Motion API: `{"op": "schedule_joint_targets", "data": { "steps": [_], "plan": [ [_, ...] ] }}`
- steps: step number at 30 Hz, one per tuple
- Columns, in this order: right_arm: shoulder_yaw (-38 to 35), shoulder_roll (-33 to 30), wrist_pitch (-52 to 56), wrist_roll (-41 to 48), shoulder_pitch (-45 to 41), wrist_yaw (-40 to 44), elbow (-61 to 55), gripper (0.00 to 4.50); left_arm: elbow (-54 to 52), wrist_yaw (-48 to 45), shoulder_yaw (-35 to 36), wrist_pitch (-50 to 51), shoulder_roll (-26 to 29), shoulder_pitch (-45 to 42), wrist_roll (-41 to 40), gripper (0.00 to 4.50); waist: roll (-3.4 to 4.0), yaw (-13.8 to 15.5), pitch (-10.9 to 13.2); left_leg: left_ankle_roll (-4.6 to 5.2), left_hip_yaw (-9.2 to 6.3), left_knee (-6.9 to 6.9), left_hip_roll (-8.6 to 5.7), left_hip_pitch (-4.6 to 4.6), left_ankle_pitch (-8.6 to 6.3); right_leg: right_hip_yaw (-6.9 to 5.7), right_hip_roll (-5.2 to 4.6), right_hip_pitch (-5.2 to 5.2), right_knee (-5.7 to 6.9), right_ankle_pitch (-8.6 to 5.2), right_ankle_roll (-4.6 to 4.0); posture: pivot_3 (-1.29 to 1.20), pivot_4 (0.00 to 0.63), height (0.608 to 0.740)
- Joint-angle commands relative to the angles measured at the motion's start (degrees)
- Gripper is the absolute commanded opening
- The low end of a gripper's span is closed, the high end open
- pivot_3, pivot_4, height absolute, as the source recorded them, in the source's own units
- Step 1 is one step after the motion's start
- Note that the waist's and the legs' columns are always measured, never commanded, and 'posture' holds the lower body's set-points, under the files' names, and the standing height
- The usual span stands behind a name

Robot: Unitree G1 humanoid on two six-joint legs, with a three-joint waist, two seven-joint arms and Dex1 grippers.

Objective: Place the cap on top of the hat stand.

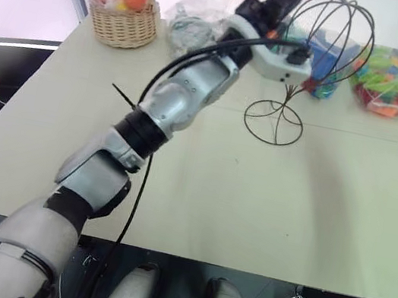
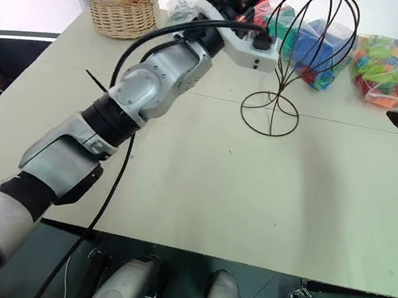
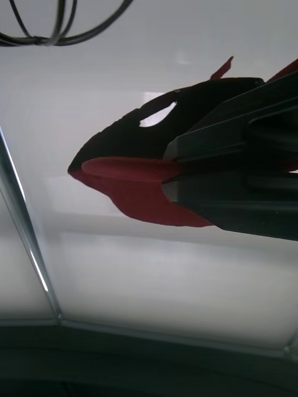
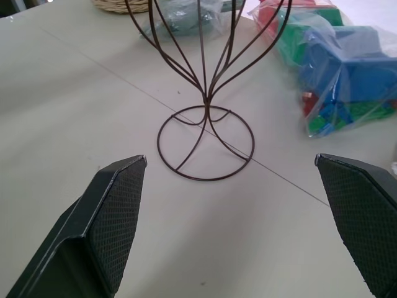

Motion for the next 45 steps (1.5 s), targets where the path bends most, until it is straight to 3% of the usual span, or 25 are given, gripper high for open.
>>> {"op": "schedule_joint_targets", "data": {
  "steps": [1, 11, 21, 29, 36, 45],
  "plan": [
    [-3.27, -2.29, -1.18, -0.37, -0.76, 0.07, 0.47, 4.5, 1.88, 1.21, -2.06, 1.78, -2.74, -2.0, 1.62, 0.06, 0.0, -0.04, 0.0, 0.0, 0.0, 0.0, 0.0, 0.0, 0.0, 0.01, 0.0, 0.0, 0.0, 0.0, 0.0, 0.0, 0.15, 0.74],
    [-5.03, -1.66, -0.62, -0.47, 1.03, -0.31, -0.67, 4.5, 4.89, -1.45, -5.55, 2.57, -8.73, -1.85, 1.03, 0.06, 0.02, -0.01, 0.0, -0.01, 0.0, 0.0, 0.01, 0.0, 0.0, 0.03, -0.01, -0.01, 0.0, 0.0, 0.0, 0.0, 0.15, 0.74],
    [-5.5, -0.28, -0.28, 0.08, 1.96, -1.76, -2.04, 4.5, 4.44, -9.89, -11.82, 1.45, -13.33, 0.23, 1.9, 0.06, 0.03, 0.1, -0.02, -0.01, 0.0, 0.0, 0.0, 0.0, 0.0, 0.04, -0.03, 0.01, 0.0, 0.0, 0.0, 0.0, 0.15, 0.74],
    [-7.88, 0.43, 0.91, 0.48, 4.46, -2.94, -4.27, 4.5, 3.34, -12.55, -11.16, 2.14, -15.05, 2.93, -0.54, 0.06, 0.1, -0.02, -0.05, -0.01, 0.0, 0.01, 0.0, 0.02, 0.0, 0.05, -0.04, 0.01, 0.0, 0.0, 0.0, 0.0, 0.15, 0.74],
    [-7.96, 0.8, 0.84, 0.54, 4.44, -3.95, -4.43, 4.5, -0.67, -16.01, -11.83, 1.16, -13.48, 4.02, -0.56, 0.06, 0.17, 0.02, -0.09, 0.0, 0.02, 0.01, 0.0, 0.03, 0.0, 0.08, -0.03, 0.01, 0.01, 0.0, 0.0, 0.0, 0.15, 0.74],
    [-6.24, 1.93, -1.03, -0.04, 3.06, -4.18, -2.63, 4.5, -19.02, -32.37, -9.76, -2.5, -6.2, 7.65, -3.46, 0.06, 0.19, 0.02, -0.11, -0.01, 0.02, 0.02, 0.02, 0.04, 0.0, 0.09, -0.03, 0.02, 0.0, 0.0, 0.0, 0.0, 0.15, 0.74]
  ]
}}
